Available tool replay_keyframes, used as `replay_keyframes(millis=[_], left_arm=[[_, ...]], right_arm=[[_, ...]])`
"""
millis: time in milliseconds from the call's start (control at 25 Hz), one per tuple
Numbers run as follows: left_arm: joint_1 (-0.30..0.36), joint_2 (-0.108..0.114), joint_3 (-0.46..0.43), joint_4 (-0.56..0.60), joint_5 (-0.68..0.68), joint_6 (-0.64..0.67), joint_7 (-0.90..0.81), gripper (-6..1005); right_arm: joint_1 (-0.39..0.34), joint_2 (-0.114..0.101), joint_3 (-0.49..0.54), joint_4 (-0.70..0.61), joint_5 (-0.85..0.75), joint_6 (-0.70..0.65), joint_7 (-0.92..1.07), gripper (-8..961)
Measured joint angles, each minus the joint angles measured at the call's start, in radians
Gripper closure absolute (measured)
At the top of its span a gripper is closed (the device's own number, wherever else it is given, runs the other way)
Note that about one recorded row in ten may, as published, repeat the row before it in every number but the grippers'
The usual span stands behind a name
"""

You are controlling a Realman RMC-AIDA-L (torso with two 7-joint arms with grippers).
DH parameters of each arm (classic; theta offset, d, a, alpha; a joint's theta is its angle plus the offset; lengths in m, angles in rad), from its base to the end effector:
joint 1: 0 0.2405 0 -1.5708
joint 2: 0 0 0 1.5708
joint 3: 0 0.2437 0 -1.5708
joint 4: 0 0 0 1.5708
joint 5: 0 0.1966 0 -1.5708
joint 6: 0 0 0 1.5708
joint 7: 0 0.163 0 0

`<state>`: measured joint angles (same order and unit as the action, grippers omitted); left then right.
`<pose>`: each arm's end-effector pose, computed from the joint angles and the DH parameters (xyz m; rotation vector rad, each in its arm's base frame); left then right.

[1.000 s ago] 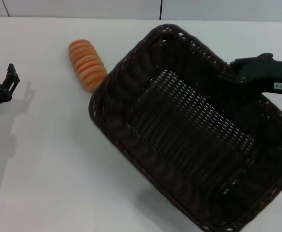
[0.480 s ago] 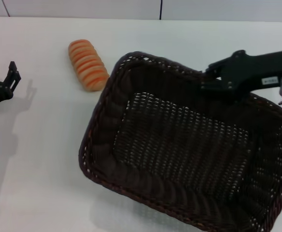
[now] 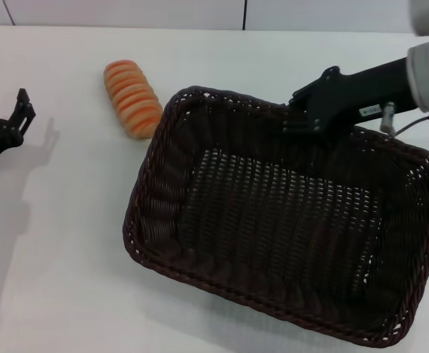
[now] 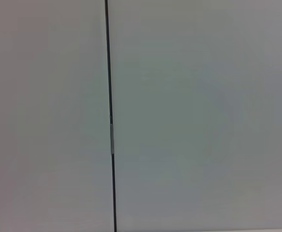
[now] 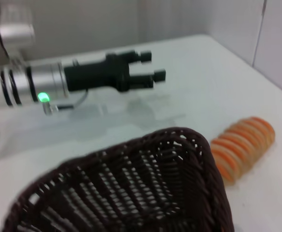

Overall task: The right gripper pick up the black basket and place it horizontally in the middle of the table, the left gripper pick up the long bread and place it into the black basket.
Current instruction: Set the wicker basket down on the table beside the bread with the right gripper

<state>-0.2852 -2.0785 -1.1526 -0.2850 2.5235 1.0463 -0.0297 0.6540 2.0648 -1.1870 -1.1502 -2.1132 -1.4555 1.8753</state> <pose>-0.3425 0.3146 0.0063 -1.5109 -0.5955 -0.5383 0.1363 0.3597 -0.0126 -2.9172 0.2971 0.1601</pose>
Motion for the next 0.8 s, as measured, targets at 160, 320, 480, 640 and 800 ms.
replay_keyframes(millis=[160,320,480,640,800], left_arm=[[0.000,0.000,0.009,0.000,0.000,0.000,-0.002,152],[0.000,0.000,0.010,-0.004,0.000,-0.001,-0.002,152],[0.000,0.000,0.011,-0.009,0.000,-0.001,-0.002,152],[-0.003,0.000,0.019,-0.013,0.000,-0.001,-0.003,151],[-0.008,0.000,0.022,-0.014,0.000,-0.002,-0.002,151]], right_arm=[[0.031,0.008,-0.010,0.030,-0.044,0.025,-0.024,759],[0.060,0.008,-0.022,0.078,-0.045,0.048,-0.053,760],[0.077,0.007,-0.037,0.101,-0.052,0.066,-0.082,761],[0.086,0.007,-0.042,0.117,-0.053,0.072,-0.093,736],[0.060,0.010,-0.116,0.101,-0.063,0.118,-0.100,703]])
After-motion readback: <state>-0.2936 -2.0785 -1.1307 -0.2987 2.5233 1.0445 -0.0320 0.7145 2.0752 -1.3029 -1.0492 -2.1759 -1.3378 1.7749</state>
